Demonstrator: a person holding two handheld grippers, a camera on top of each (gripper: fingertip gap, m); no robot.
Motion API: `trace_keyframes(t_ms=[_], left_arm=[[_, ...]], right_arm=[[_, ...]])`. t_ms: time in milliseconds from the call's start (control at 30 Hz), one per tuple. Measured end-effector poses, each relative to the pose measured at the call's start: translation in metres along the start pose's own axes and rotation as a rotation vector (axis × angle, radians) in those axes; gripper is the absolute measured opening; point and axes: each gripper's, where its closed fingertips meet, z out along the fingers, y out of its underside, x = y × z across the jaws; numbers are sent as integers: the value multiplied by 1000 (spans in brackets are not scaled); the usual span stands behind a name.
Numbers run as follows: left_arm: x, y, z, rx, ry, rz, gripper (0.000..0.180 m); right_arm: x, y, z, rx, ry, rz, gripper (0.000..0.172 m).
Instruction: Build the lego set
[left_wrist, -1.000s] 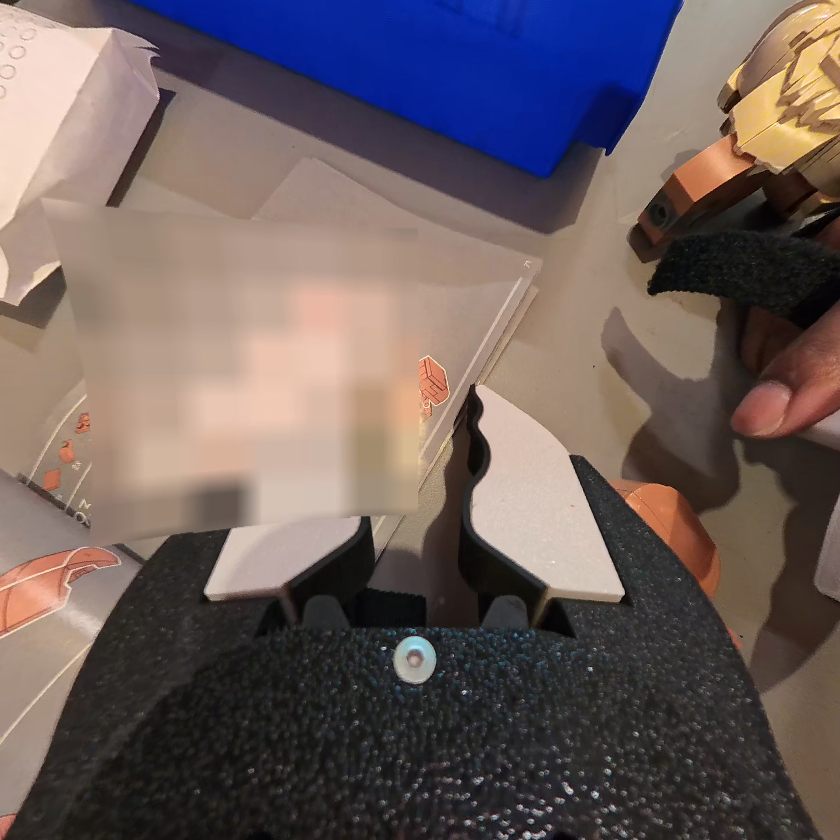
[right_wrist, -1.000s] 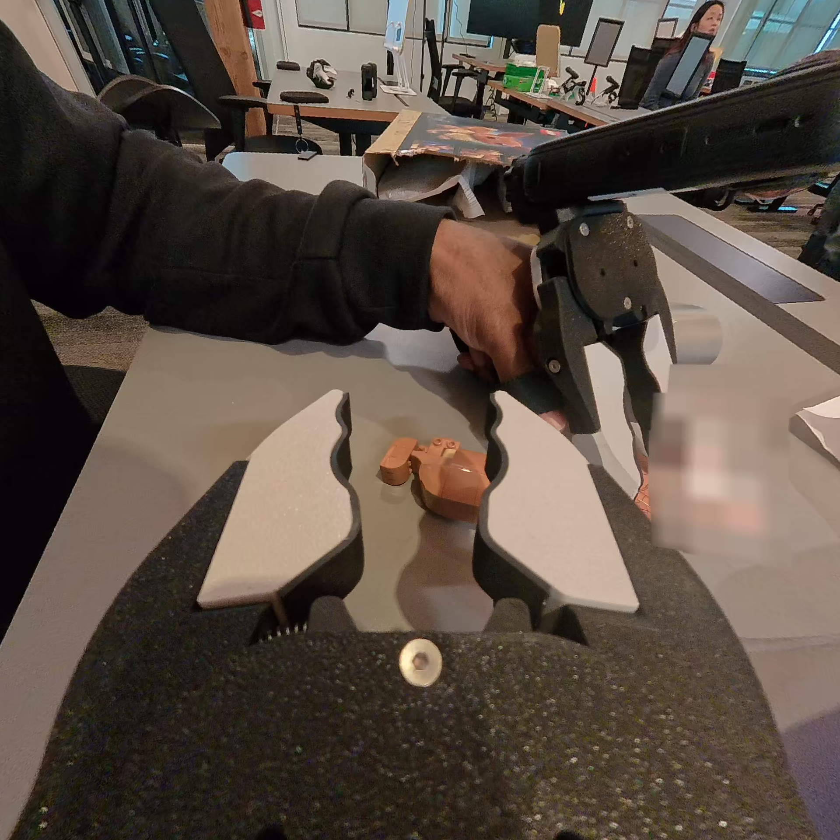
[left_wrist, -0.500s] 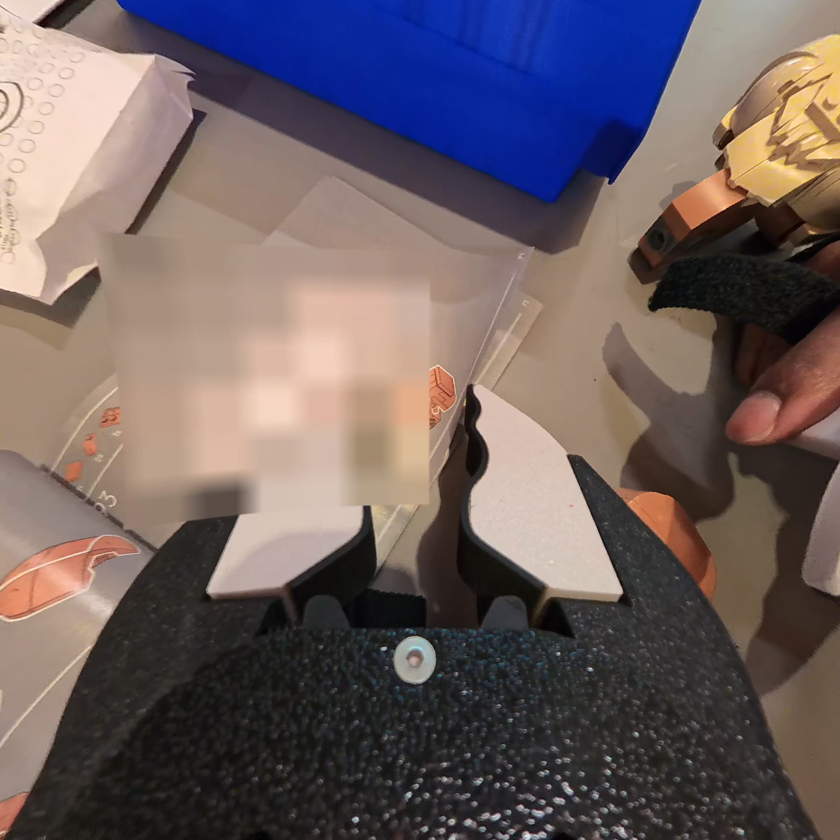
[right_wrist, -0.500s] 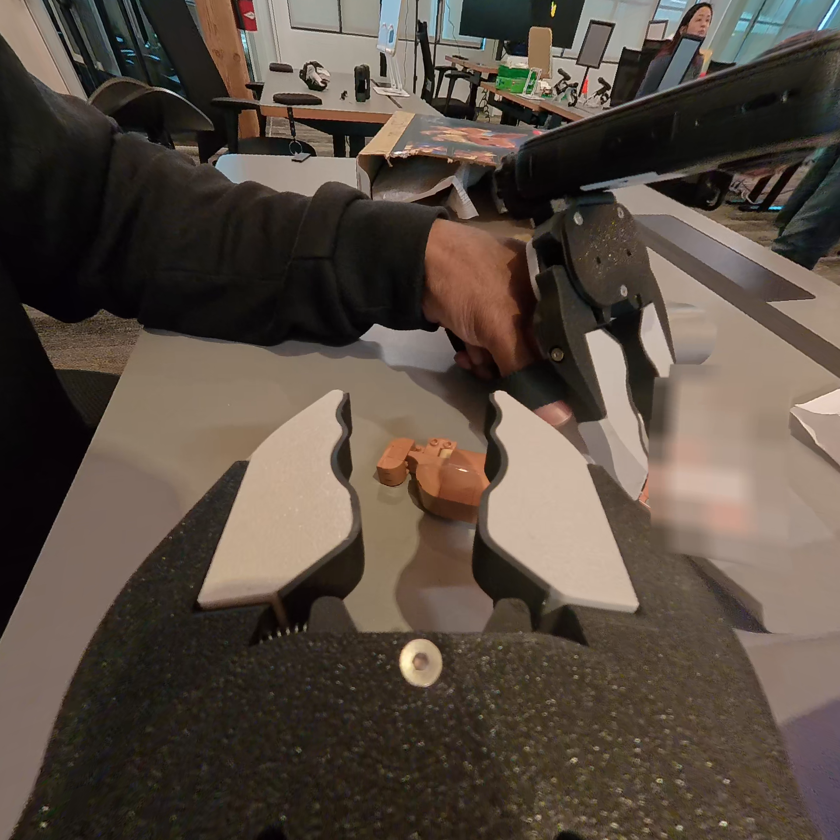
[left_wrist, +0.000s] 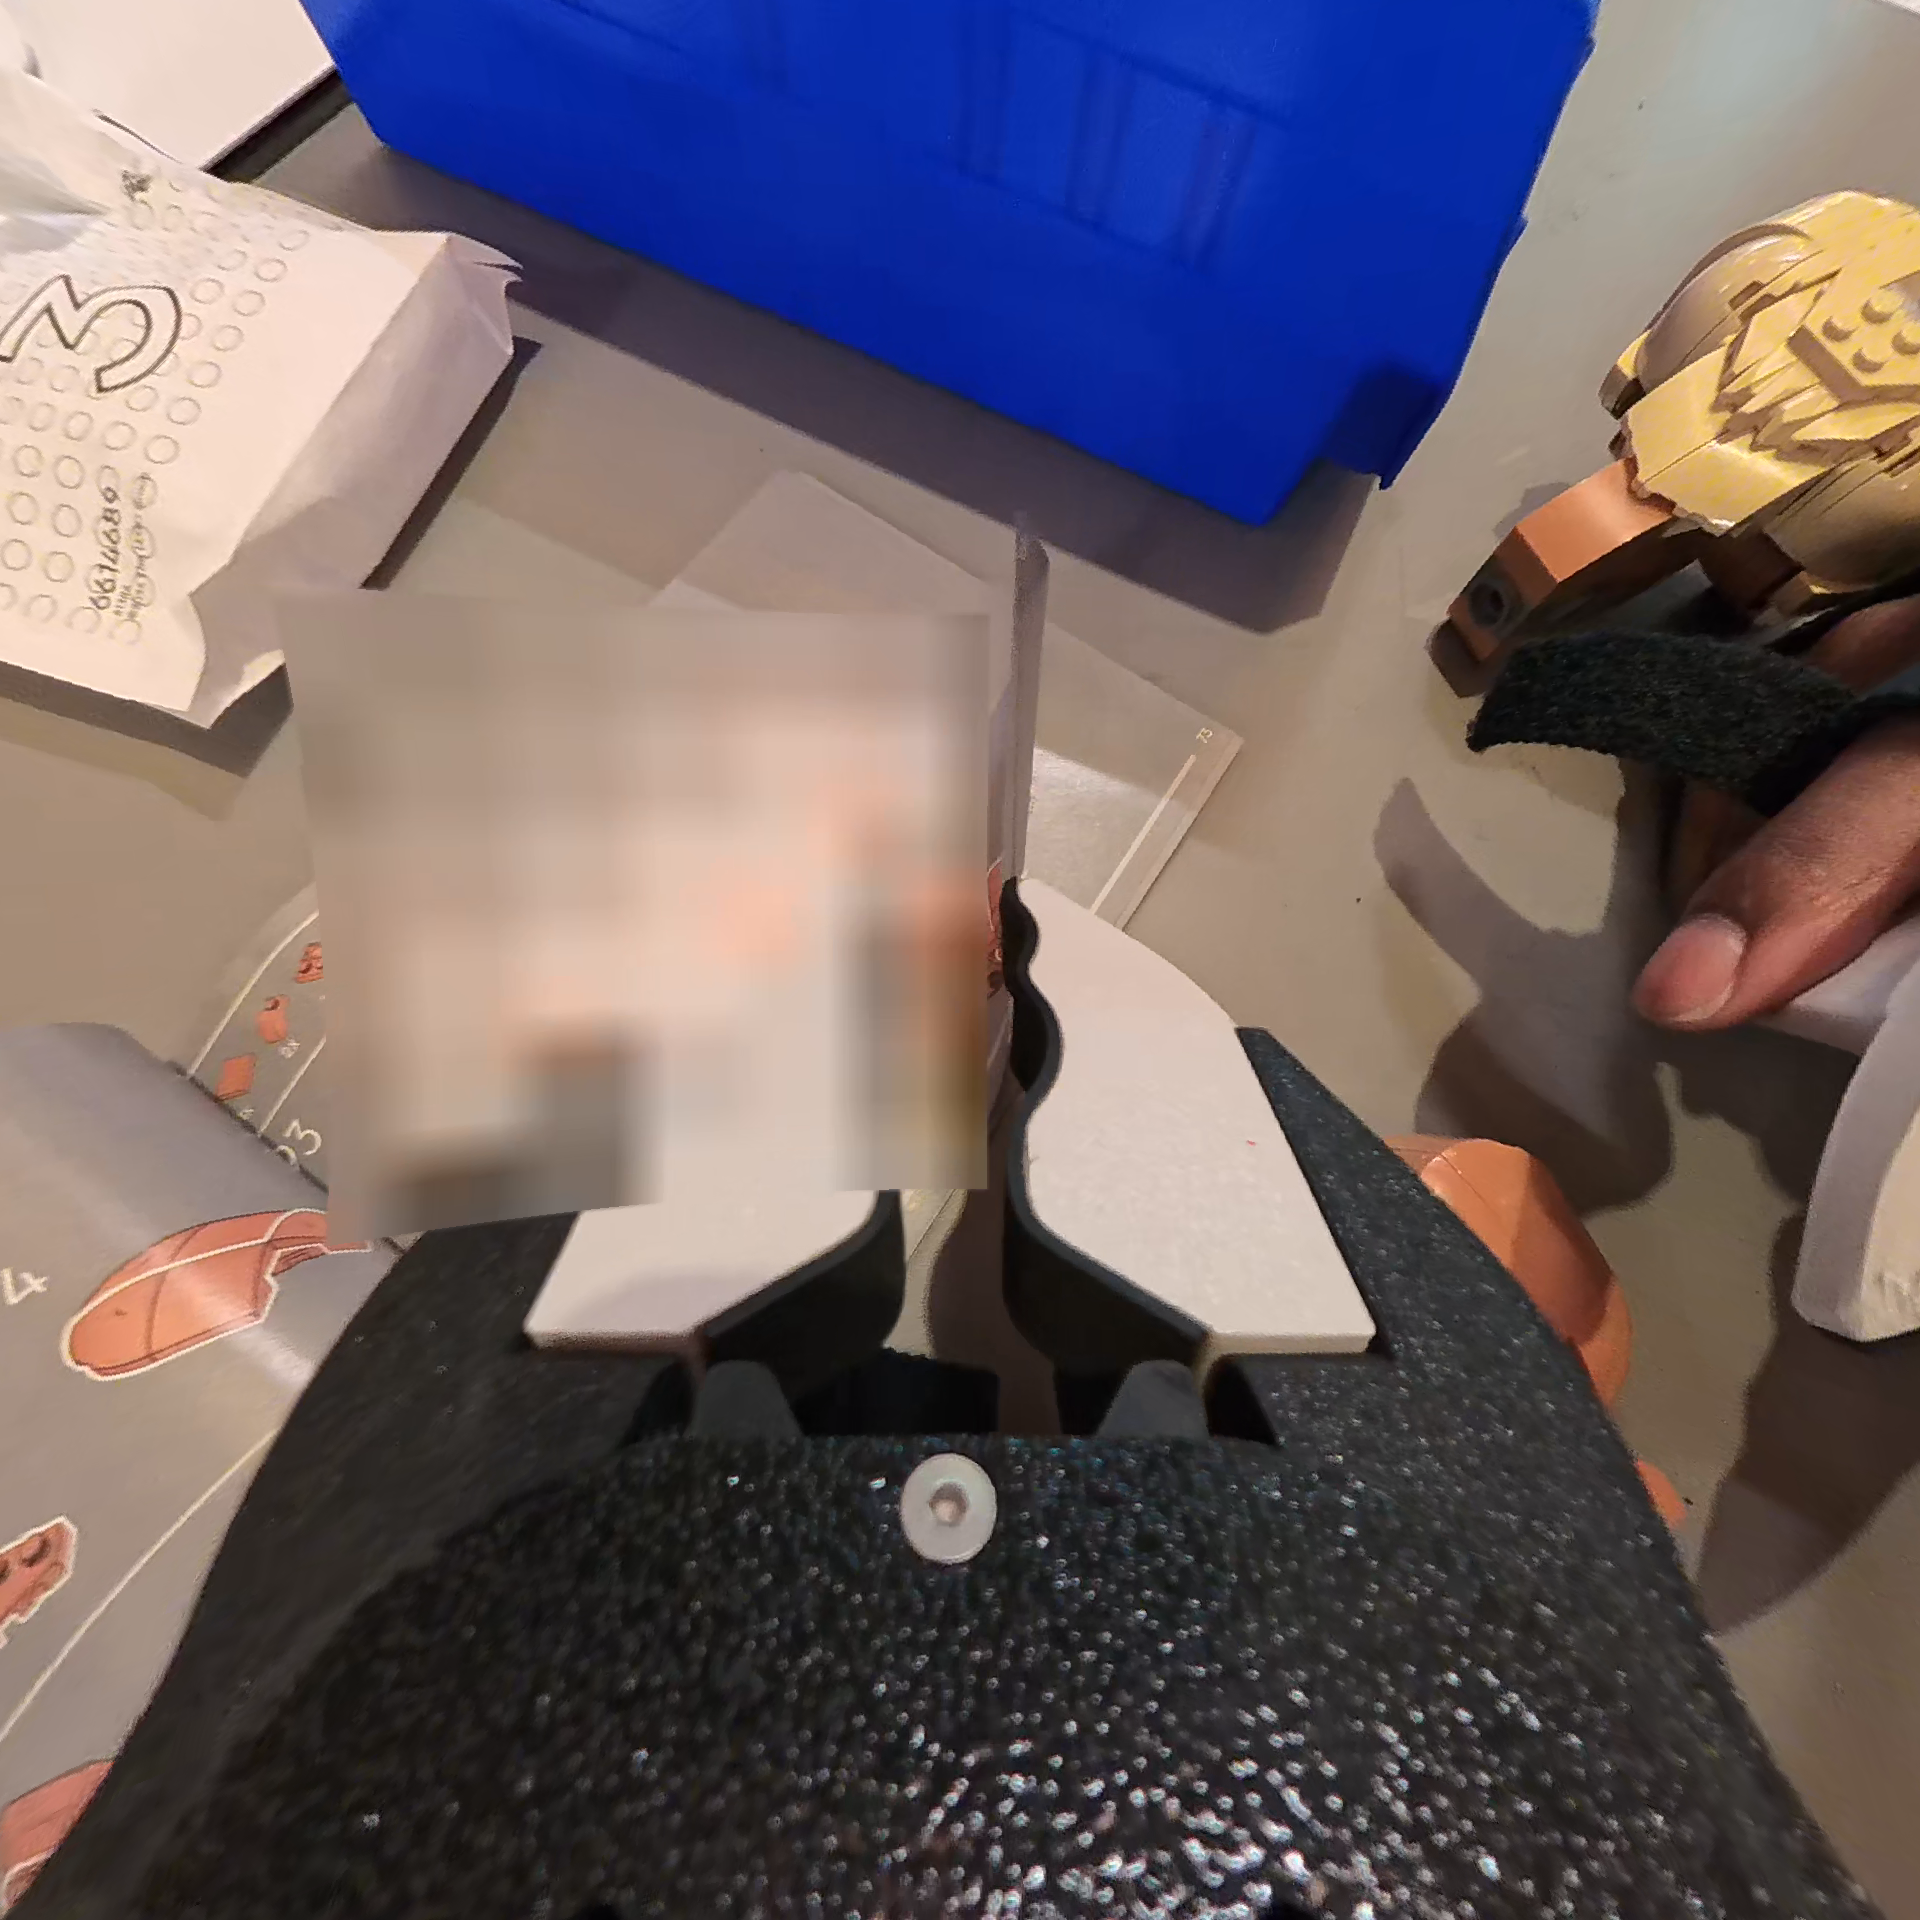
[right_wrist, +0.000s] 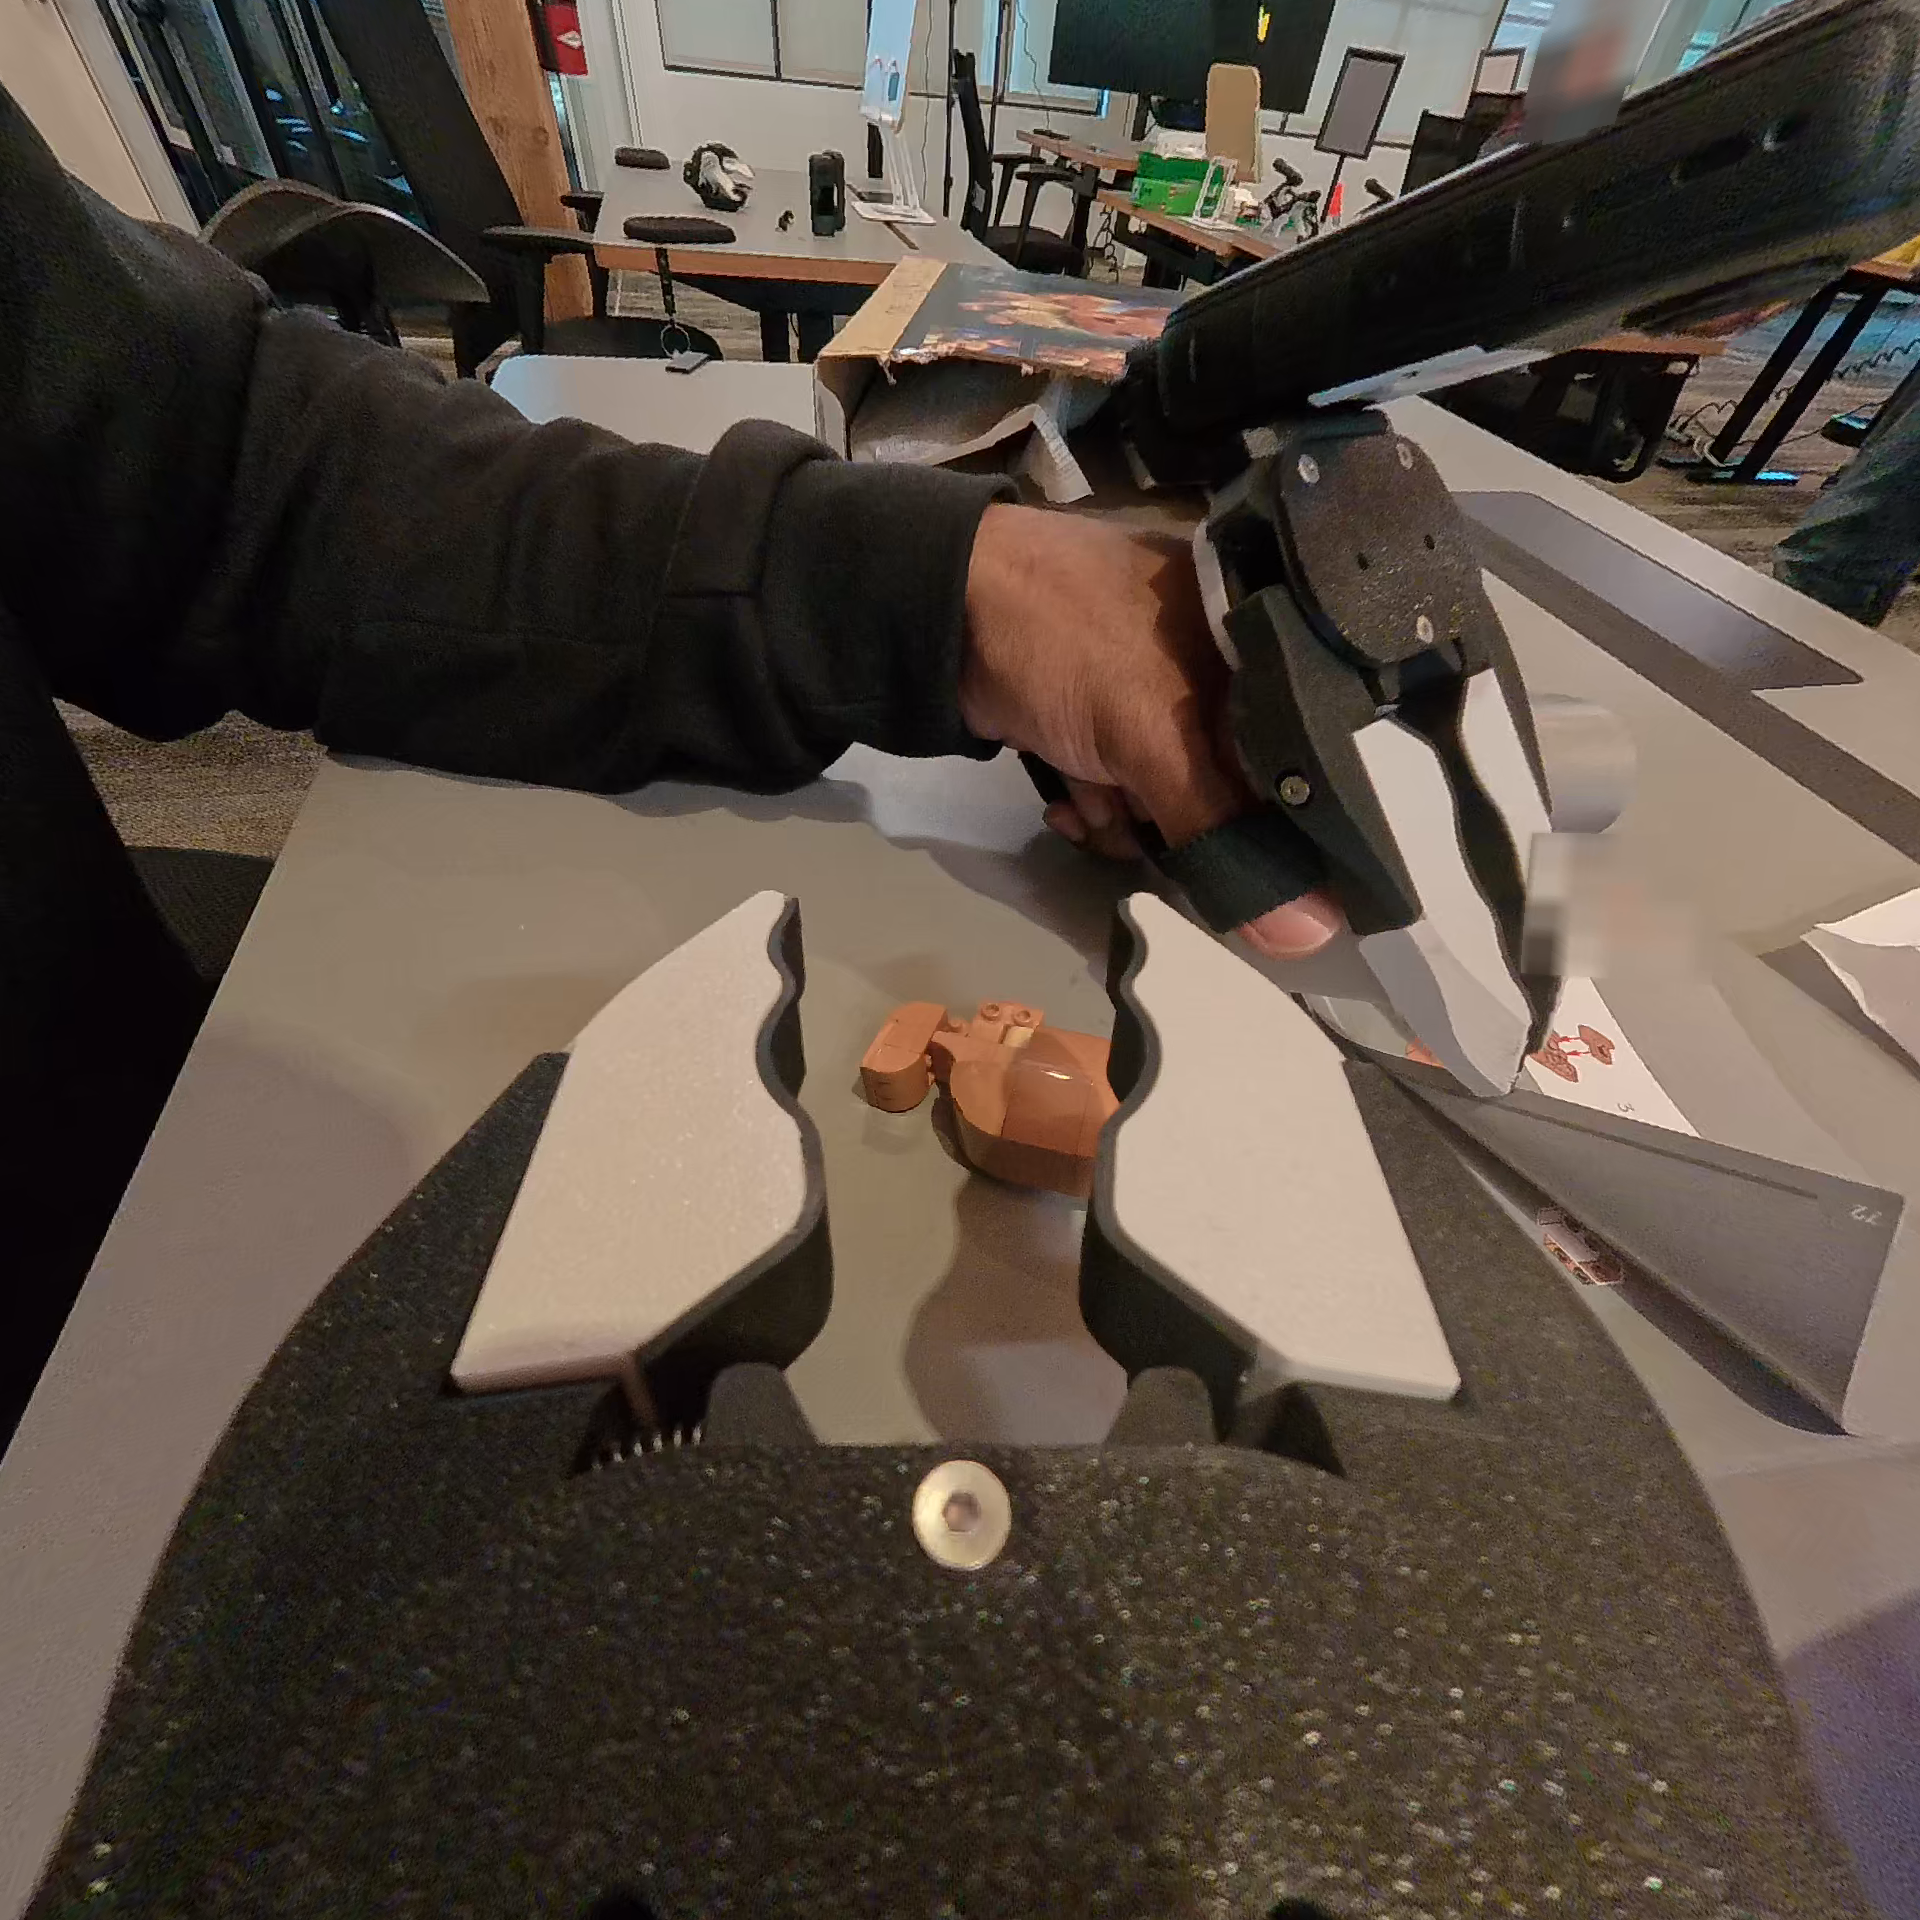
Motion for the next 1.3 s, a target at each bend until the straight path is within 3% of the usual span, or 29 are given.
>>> trace_keyframes(t_ms=[167,467,867,1033,1300], left_arm=[[4,0,1,1,19,16,0],[5,-6,-3,54,37,-35,0],[-29,-21,-40,260,-56,-264,0],[-43,-17,-63,337,-116,-330,0],[-73,2,-104,469,-156,-522,0]], right_arm=[[0,0,0,0,0,1,56],[3,1,1,-5,26,-1,56],[44,-6,6,-85,350,-69,53],[76,-13,11,-115,470,57,53],[106,1,45,-239,461,305,55]])
